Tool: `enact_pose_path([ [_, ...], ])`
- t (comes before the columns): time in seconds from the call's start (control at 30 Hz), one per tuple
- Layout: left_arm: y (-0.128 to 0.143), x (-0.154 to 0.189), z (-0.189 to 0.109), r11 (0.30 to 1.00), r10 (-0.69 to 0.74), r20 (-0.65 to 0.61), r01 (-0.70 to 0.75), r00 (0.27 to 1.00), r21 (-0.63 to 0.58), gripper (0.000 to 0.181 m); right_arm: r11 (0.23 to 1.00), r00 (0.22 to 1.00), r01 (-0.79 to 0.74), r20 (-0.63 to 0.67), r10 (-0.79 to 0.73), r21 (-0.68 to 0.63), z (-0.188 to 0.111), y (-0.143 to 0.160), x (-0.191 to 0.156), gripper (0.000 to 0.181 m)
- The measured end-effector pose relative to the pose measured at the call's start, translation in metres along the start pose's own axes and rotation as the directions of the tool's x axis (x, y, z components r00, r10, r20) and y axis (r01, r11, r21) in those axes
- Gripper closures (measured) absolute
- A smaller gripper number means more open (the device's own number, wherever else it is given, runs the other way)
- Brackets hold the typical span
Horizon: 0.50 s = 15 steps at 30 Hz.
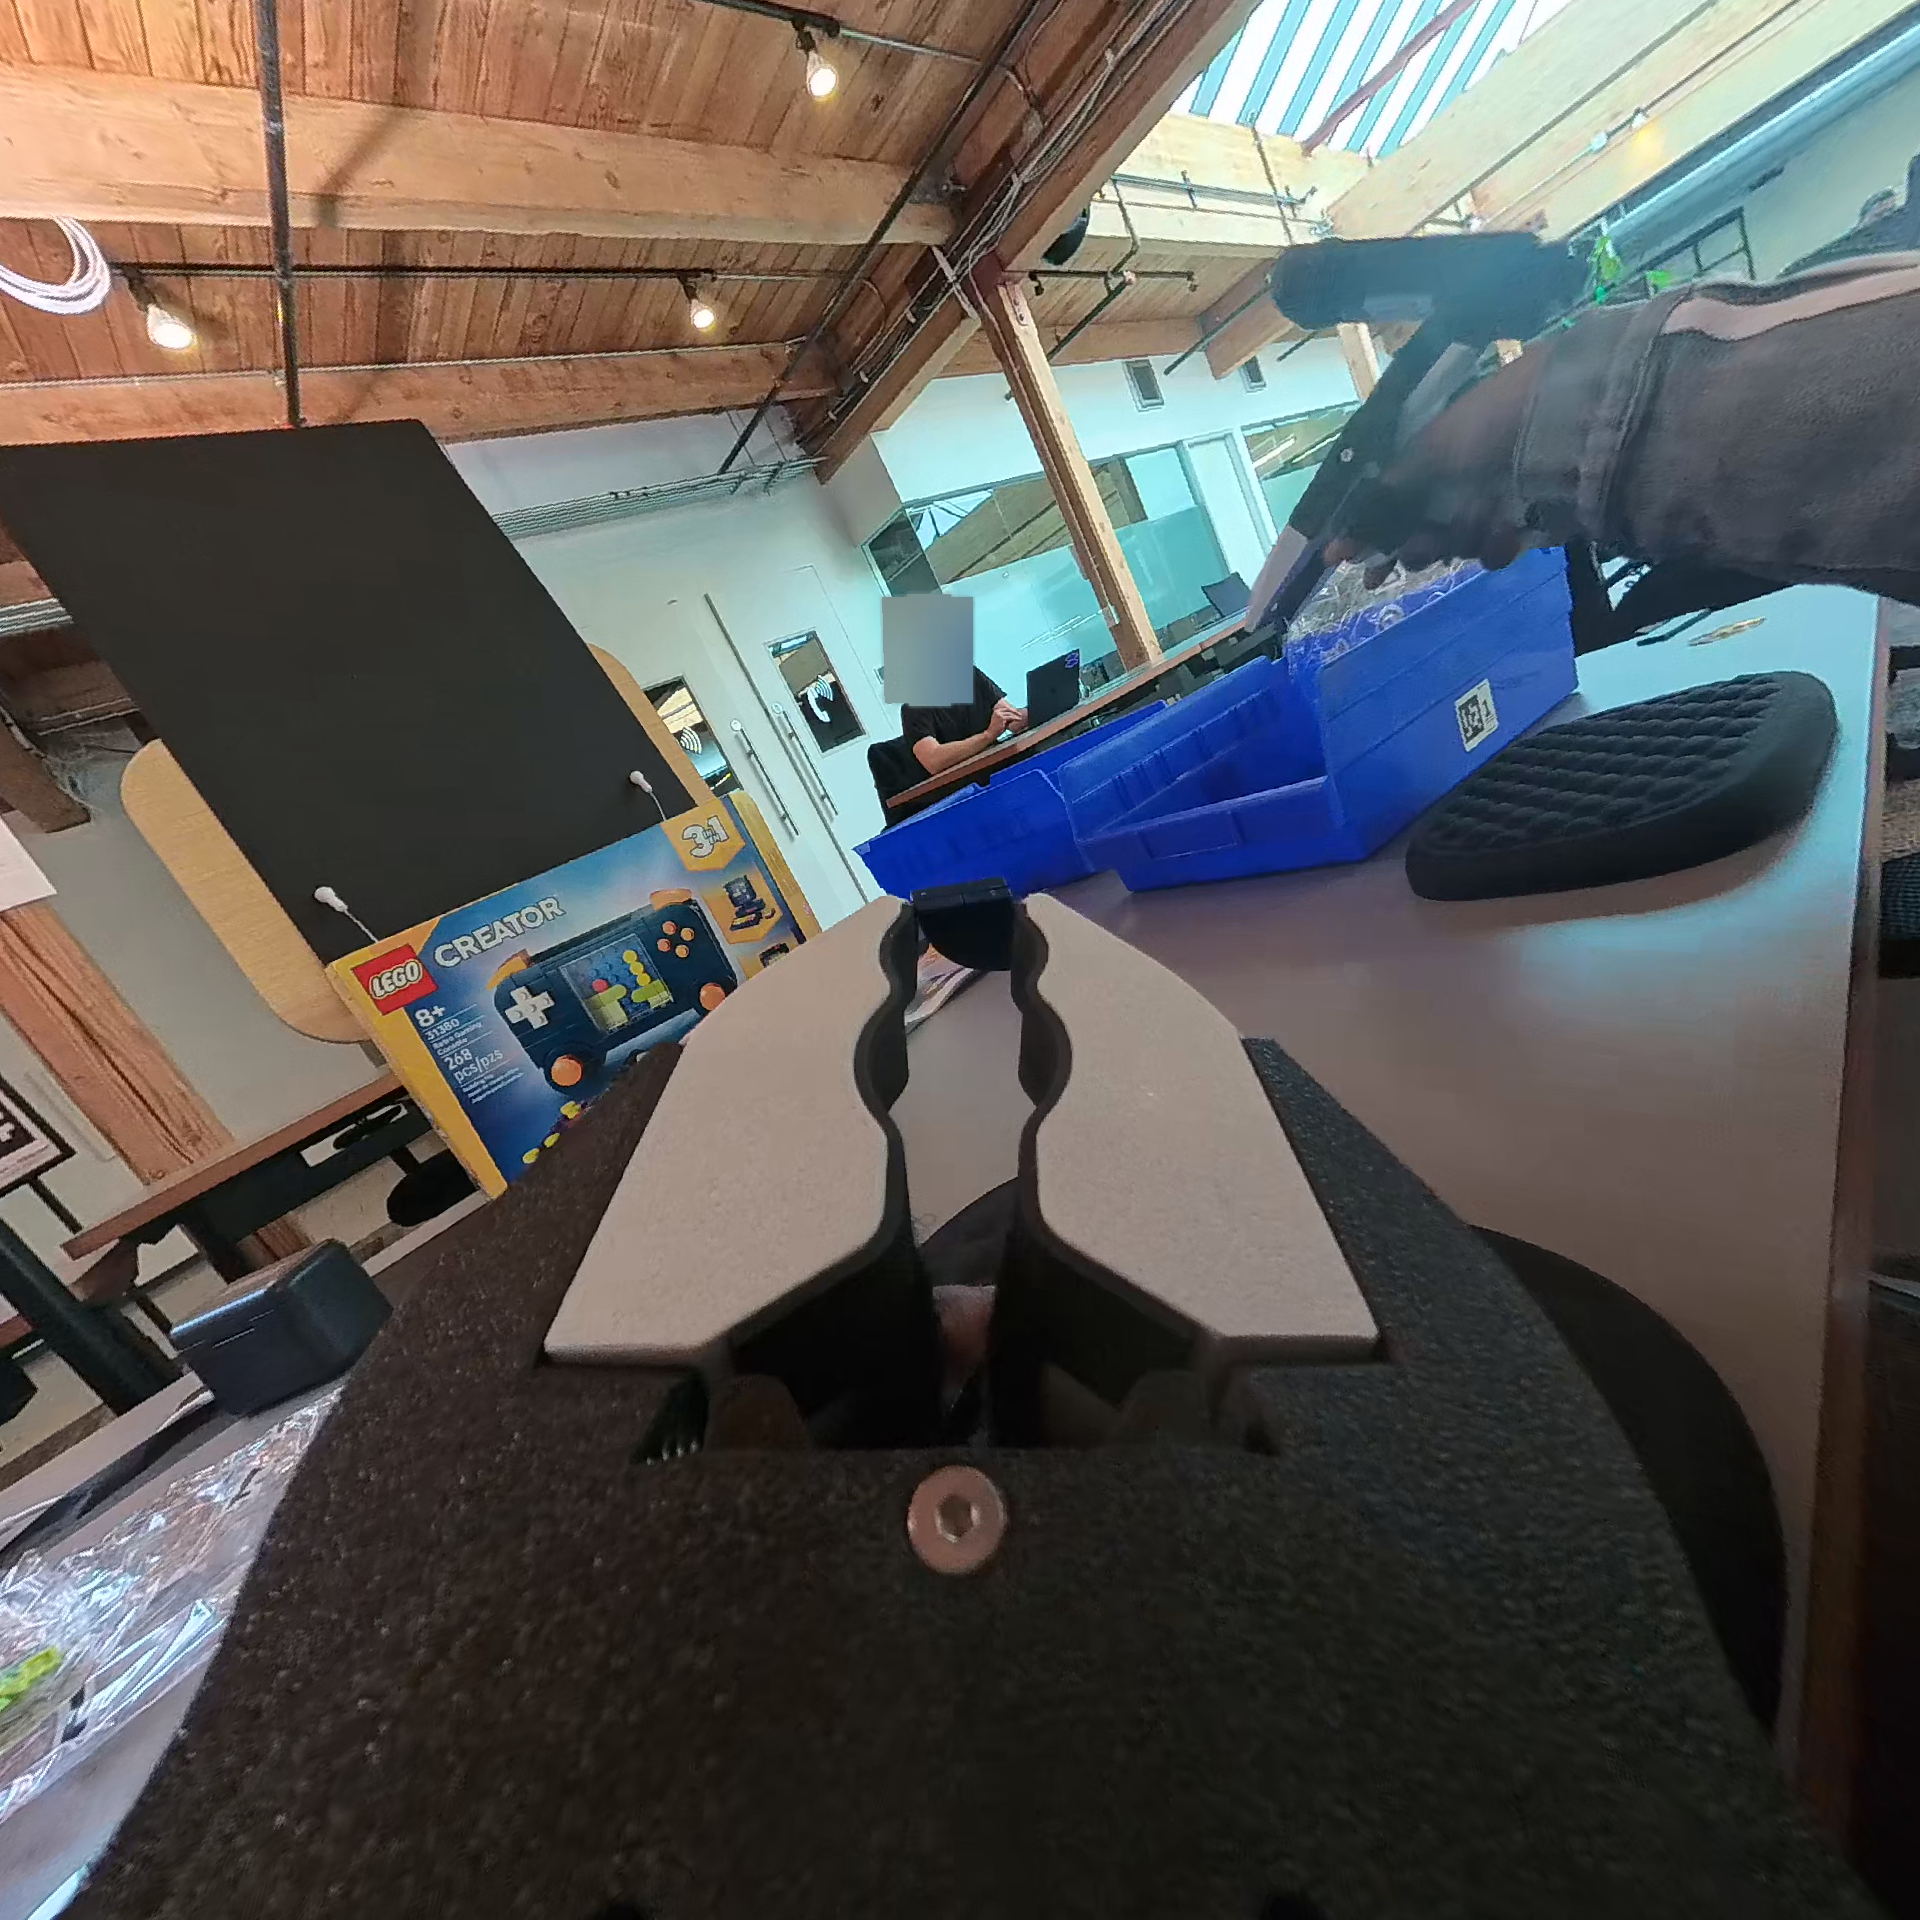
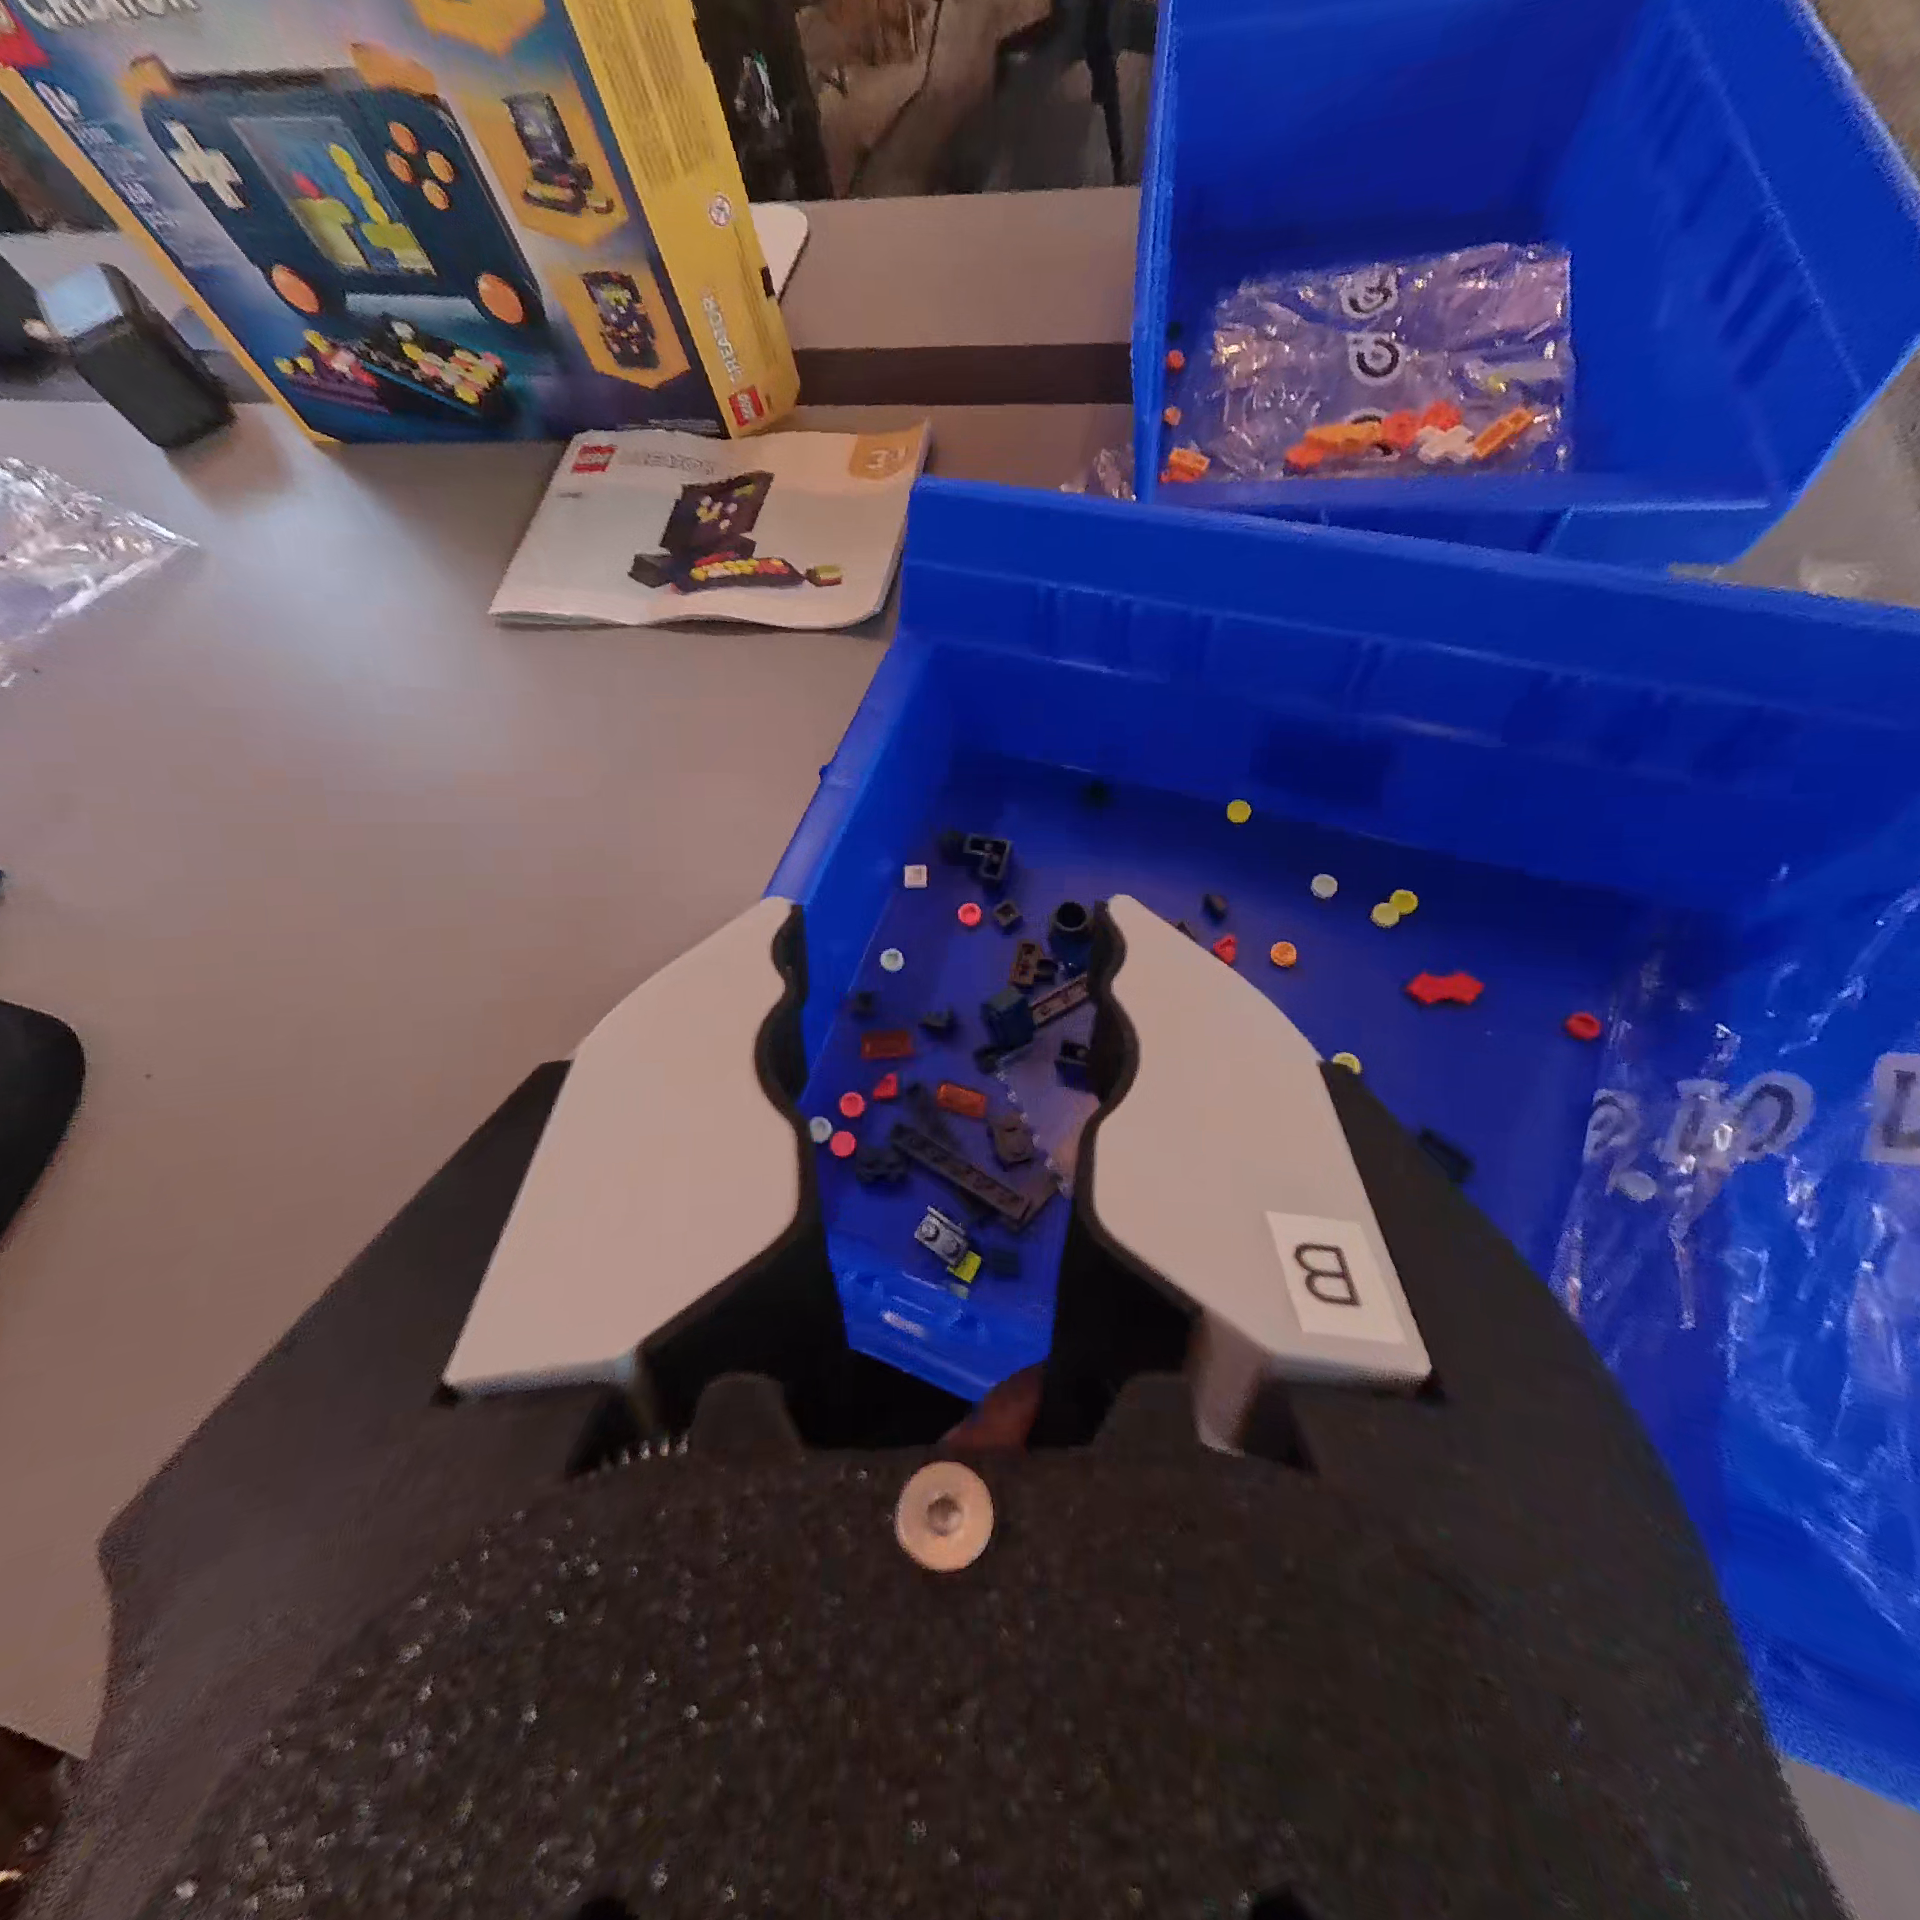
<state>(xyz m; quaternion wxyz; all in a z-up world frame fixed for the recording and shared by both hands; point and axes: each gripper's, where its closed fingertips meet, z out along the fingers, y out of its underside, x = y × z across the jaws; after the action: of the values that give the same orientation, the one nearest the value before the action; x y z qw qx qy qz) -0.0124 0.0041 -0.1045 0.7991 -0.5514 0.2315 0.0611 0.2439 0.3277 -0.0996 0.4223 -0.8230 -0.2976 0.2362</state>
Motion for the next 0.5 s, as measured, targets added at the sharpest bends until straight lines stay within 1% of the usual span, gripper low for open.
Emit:
enact_pose_path([
  [0.07,0.000,0.000,0.000,1.000,0.005,0.001,-0.005,1.000,-0.002,0.165,0.998,0.998,-0.051,0.040,0.049,0.041,0.000,-0.003,-0.002,0.122],
  [0.13,0.000,0.000,0.000,1.000,0.004,0.001,-0.004,1.000,-0.001,0.165,0.992,0.992,-0.115,0.066,0.112,0.053,-0.001,-0.003,-0.001,0.115],
  [0.2,0.000,0.000,0.000,1.000,0.004,0.001,-0.004,1.000,-0.001,0.165,0.985,0.981,-0.167,0.113,0.160,0.048,-0.004,-0.003,-0.002,0.100],
  [0.27,0.000,0.000,0.000,1.000,0.006,0.000,-0.006,1.000,-0.002,0.165,0.965,0.944,-0.256,0.229,0.237,0.059,-0.010,-0.011,-0.008,0.080],
  [0.33,0.000,0.000,0.000,1.000,0.008,-0.001,-0.008,1.000,-0.002,0.165,0.935,0.889,-0.350,0.335,0.313,0.057,-0.018,-0.020,-0.012,0.065],
  [0.37,0.000,0.000,0.000,1.000,0.009,-0.002,-0.009,1.000,-0.003,0.165,0.931,0.875,-0.364,0.356,0.329,0.035,-0.020,-0.020,-0.013,0.058],
  [0.4,0.000,0.000,0.000,1.000,0.011,-0.003,-0.011,1.000,-0.003,0.165,0.936,0.872,-0.352,0.365,0.325,0.009,-0.021,-0.017,-0.015,0.057],
  [0.43,0.000,0.000,0.000,1.000,0.014,-0.004,-0.014,1.000,-0.004,0.165,0.947,0.878,-0.321,0.369,0.306,-0.021,-0.023,-0.011,-0.017,0.058],
  [0.5,0.000,0.000,-0.001,1.000,0.019,-0.004,-0.019,1.000,-0.005,0.165,0.968,0.892,-0.222,0.377,0.251,-0.119,-0.025,0.009,-0.026,0.058],
])
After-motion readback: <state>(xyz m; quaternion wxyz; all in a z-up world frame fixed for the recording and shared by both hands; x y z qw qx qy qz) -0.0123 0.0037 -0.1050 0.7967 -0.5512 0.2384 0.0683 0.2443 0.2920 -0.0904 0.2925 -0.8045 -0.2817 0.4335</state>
